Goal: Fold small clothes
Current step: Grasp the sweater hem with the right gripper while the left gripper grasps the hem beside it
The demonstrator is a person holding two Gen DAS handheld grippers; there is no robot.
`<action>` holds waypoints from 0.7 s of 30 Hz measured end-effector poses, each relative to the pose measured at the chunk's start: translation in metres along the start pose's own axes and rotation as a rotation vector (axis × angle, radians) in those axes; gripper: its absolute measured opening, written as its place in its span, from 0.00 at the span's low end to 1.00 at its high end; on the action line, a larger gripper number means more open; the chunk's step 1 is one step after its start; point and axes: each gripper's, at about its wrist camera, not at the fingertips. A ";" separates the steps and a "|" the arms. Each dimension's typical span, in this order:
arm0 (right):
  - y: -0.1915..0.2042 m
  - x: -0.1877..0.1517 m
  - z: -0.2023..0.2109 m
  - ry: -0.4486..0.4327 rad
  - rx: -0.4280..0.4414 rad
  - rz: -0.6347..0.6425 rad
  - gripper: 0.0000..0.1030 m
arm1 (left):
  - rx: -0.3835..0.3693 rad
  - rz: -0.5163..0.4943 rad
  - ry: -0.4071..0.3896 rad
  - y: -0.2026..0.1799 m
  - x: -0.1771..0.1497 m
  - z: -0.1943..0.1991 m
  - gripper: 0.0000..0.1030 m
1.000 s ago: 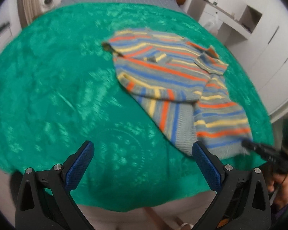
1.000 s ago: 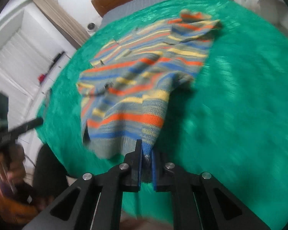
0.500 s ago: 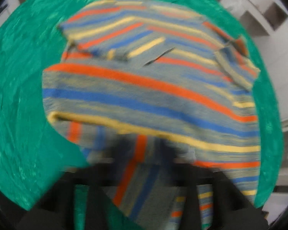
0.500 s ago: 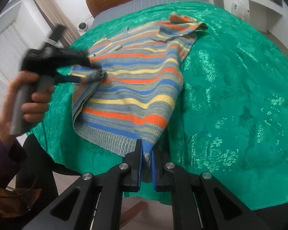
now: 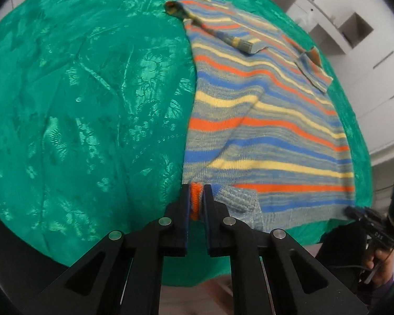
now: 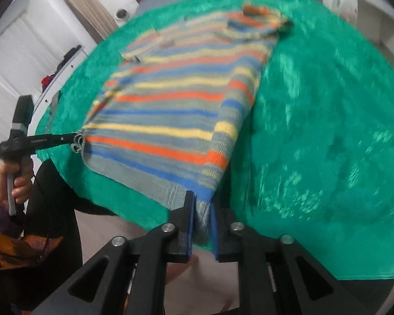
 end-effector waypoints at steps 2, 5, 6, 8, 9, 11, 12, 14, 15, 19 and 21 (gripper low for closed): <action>-0.014 0.001 -0.001 0.009 0.085 -0.048 0.47 | -0.019 0.004 -0.007 0.001 0.001 0.001 0.07; -0.044 -0.004 0.014 -0.068 0.269 -0.166 0.59 | -0.052 0.005 -0.016 0.002 0.001 0.001 0.09; -0.064 -0.006 0.018 -0.105 0.364 -0.246 0.59 | -0.064 0.009 -0.018 0.005 0.000 0.002 0.10; -0.089 -0.011 0.015 -0.140 0.447 -0.363 0.54 | -0.094 0.025 -0.023 0.009 -0.002 0.003 0.13; -0.107 -0.013 0.007 -0.125 0.450 -0.448 0.37 | -0.101 0.032 -0.024 0.010 -0.003 0.003 0.14; -0.110 -0.009 -0.002 -0.086 0.368 -0.461 0.11 | -0.107 0.035 -0.023 0.008 -0.003 0.002 0.14; -0.099 -0.003 -0.006 -0.075 0.316 -0.413 0.10 | -0.105 0.032 -0.024 0.007 -0.004 0.002 0.14; -0.067 0.008 -0.008 -0.066 0.298 -0.294 0.09 | -0.094 0.023 -0.031 0.001 -0.005 0.003 0.17; -0.040 0.015 -0.010 -0.060 0.266 -0.199 0.09 | -0.091 0.020 -0.036 -0.001 -0.005 0.004 0.21; 0.043 0.032 -0.031 -0.050 0.121 0.110 0.09 | -0.080 0.022 -0.032 -0.007 -0.004 0.002 0.32; 0.059 0.039 -0.054 -0.027 0.084 0.164 0.09 | -0.071 0.028 -0.028 -0.008 -0.005 0.002 0.37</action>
Point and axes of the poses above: each gripper's, at about its wrist camera, not at the fingertips, and z roughly against the way its jaws point, y to its left, x to its top, and after that the axes turned 12 degrees about y, right-handed
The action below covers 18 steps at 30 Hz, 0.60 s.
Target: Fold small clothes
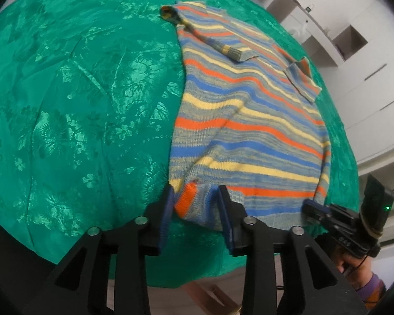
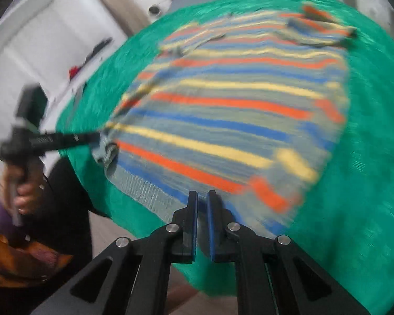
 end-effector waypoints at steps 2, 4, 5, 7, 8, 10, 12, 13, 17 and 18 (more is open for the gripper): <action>-0.006 -0.003 -0.005 -0.002 0.002 -0.014 0.09 | 0.005 -0.002 -0.002 -0.002 -0.003 0.001 0.44; -0.019 -0.008 0.006 -0.015 0.053 -0.055 0.13 | 0.009 -0.004 0.000 -0.003 -0.005 0.003 0.49; -0.026 -0.013 0.017 -0.023 0.084 -0.085 0.13 | 0.011 -0.012 -0.001 -0.005 -0.007 0.004 0.50; -0.035 -0.022 0.039 -0.049 0.128 -0.124 0.22 | 0.030 -0.029 -0.001 -0.008 -0.009 0.004 0.54; -0.043 -0.030 0.054 -0.070 0.137 -0.157 0.27 | 0.044 -0.034 0.000 -0.009 -0.009 0.003 0.55; -0.047 -0.040 0.067 -0.086 0.139 -0.191 0.39 | 0.077 -0.043 0.006 -0.011 -0.008 -0.002 0.55; -0.056 -0.045 0.070 -0.075 0.160 -0.220 0.39 | 0.130 -0.045 0.015 -0.010 -0.008 -0.008 0.55; -0.061 -0.045 0.066 -0.064 0.162 -0.241 0.39 | 0.144 -0.042 0.017 -0.009 -0.008 -0.009 0.55; -0.066 -0.038 0.050 -0.069 0.249 -0.296 0.39 | 0.205 -0.025 0.004 -0.005 -0.014 -0.005 0.61; -0.066 -0.034 0.045 -0.066 0.277 -0.305 0.39 | 0.219 -0.021 -0.004 -0.004 -0.015 -0.004 0.67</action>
Point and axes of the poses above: each gripper's, at about its wrist camera, not at the fingertips, and z roughly against the way its jaws point, y to its left, x to its top, and after that the axes turned 12 degrees about y, right-handed
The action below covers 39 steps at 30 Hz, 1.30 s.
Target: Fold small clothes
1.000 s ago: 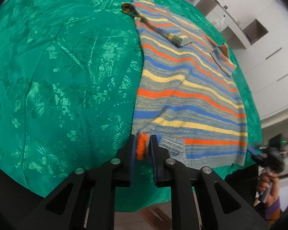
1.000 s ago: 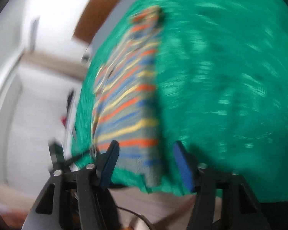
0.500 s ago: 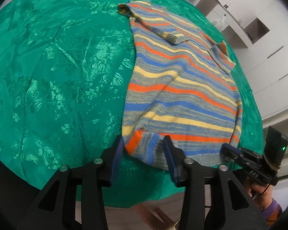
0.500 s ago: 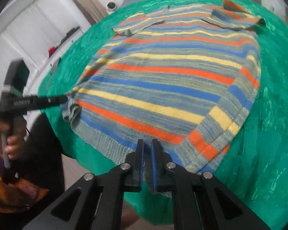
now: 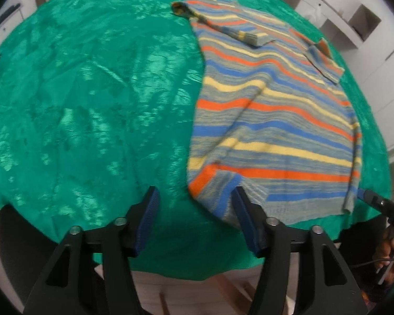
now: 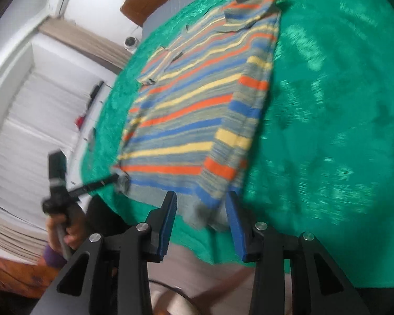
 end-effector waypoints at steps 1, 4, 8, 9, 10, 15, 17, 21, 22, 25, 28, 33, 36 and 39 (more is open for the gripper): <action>0.001 0.003 -0.006 0.012 -0.006 -0.004 0.39 | 0.012 0.007 -0.007 0.002 -0.001 0.001 0.69; -0.004 0.009 -0.022 0.067 -0.072 -0.044 0.14 | -0.009 0.011 0.019 0.008 -0.001 -0.005 0.65; -0.001 0.000 0.003 0.062 -0.120 -0.016 0.07 | -0.090 -0.039 0.098 0.001 -0.003 -0.019 0.01; 0.001 -0.003 0.011 0.050 -0.140 -0.007 0.06 | -0.066 -0.056 0.081 -0.002 -0.005 -0.017 0.01; 0.003 -0.004 0.020 0.037 -0.168 -0.001 0.06 | -0.060 -0.072 0.077 -0.004 -0.007 -0.014 0.00; 0.011 -0.020 0.078 -0.007 -0.407 0.017 0.06 | -0.061 -0.097 0.041 0.009 -0.019 0.023 0.00; 0.014 -0.019 0.080 0.000 -0.481 0.038 0.06 | -0.063 -0.108 0.041 0.013 -0.024 0.032 0.00; -0.005 -0.007 0.045 0.090 -0.568 0.025 0.06 | 0.013 -0.079 0.080 0.018 -0.027 -0.001 0.00; -0.017 -0.005 0.029 0.122 -0.605 0.005 0.06 | 0.017 -0.052 0.099 0.022 -0.027 -0.014 0.00; -0.032 -0.003 0.011 0.145 -0.619 -0.023 0.06 | 0.022 -0.009 0.101 0.026 -0.025 -0.032 0.00; -0.028 0.002 0.011 0.157 -0.619 -0.017 0.06 | 0.063 -0.039 0.097 0.019 -0.024 -0.032 0.06; -0.007 0.016 0.052 0.181 -0.609 0.044 0.42 | 0.113 -0.058 0.056 0.024 -0.033 0.003 0.51; 0.028 0.046 0.094 0.089 -0.735 0.182 0.48 | 0.160 -0.043 -0.078 0.035 -0.038 0.045 0.67; 0.070 0.097 0.107 -0.011 -0.813 0.401 0.63 | 0.189 0.004 -0.178 0.044 -0.031 0.075 0.68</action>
Point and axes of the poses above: each gripper's, at about its wrist camera, not at the fingertips, and z roughly against the way its jaws point, y to its left, x to its top, and after that the axes turned 12 degrees about y, right-handed
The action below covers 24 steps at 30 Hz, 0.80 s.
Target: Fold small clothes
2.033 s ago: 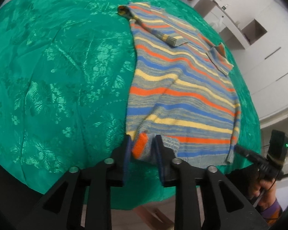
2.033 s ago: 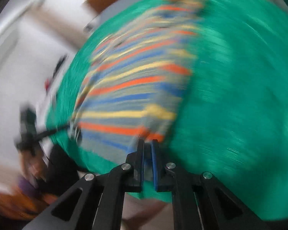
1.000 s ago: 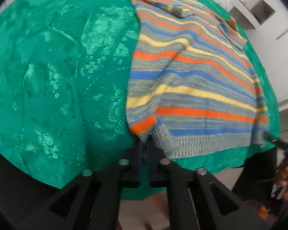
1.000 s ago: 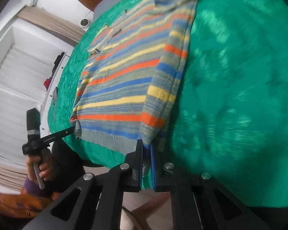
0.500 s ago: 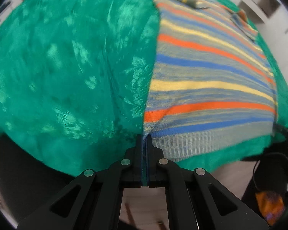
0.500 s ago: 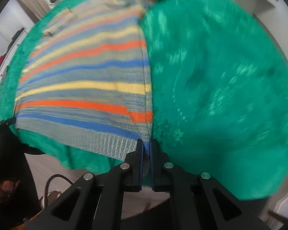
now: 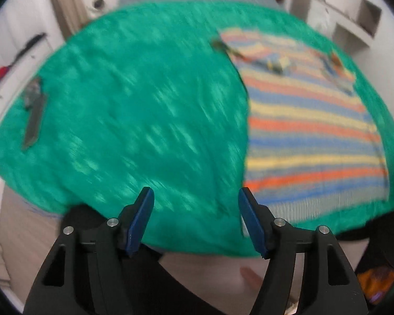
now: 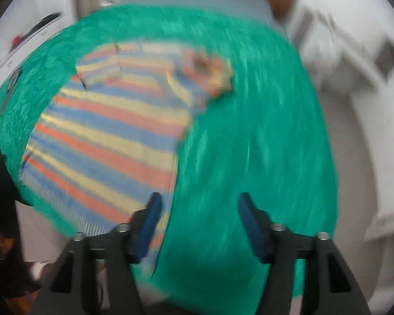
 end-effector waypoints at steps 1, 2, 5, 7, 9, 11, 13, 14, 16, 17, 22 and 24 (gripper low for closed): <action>0.002 0.016 -0.002 -0.031 0.003 0.040 0.63 | -0.002 0.025 -0.026 0.004 0.002 0.005 0.72; 0.007 0.037 -0.007 -0.070 0.017 0.100 0.63 | -0.009 0.060 -0.051 0.011 0.004 0.008 0.74; 0.034 0.089 -0.044 -0.114 0.051 0.243 0.62 | -0.037 0.115 -0.052 0.012 0.011 0.009 0.74; 0.048 0.116 -0.081 -0.088 0.044 0.279 0.57 | -0.037 0.137 -0.050 0.016 0.006 0.005 0.74; 0.049 0.140 -0.130 -0.033 0.021 0.273 0.50 | -0.023 0.143 -0.045 0.020 -0.003 0.002 0.75; 0.041 0.145 -0.158 0.019 -0.019 0.245 0.38 | 0.001 0.150 -0.028 0.020 -0.005 -0.004 0.75; 0.020 0.151 -0.173 0.055 0.012 0.149 0.04 | 0.011 0.165 -0.012 0.028 -0.008 -0.009 0.75; 0.007 0.151 -0.168 0.050 0.014 0.100 0.04 | 0.007 0.175 -0.008 0.031 -0.010 -0.010 0.75; -0.037 0.143 -0.143 -0.005 0.004 -0.010 0.03 | -0.012 0.197 0.002 0.037 -0.011 -0.014 0.75; -0.065 0.136 -0.132 -0.025 -0.003 -0.080 0.03 | -0.021 0.203 0.005 0.039 -0.010 -0.015 0.74; -0.219 0.077 -0.103 -0.050 0.020 -0.525 0.04 | -0.058 0.192 0.007 0.026 0.002 -0.019 0.74; -0.262 0.041 -0.107 -0.023 0.116 -0.682 0.04 | -0.068 0.167 0.002 0.014 0.007 -0.017 0.74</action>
Point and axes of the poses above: each gripper's, at about its wrist camera, not at the fingertips, and z roughly against the way its jaws point, y to its left, x to its top, and after that the axes turned 12 degrees about y, right-handed
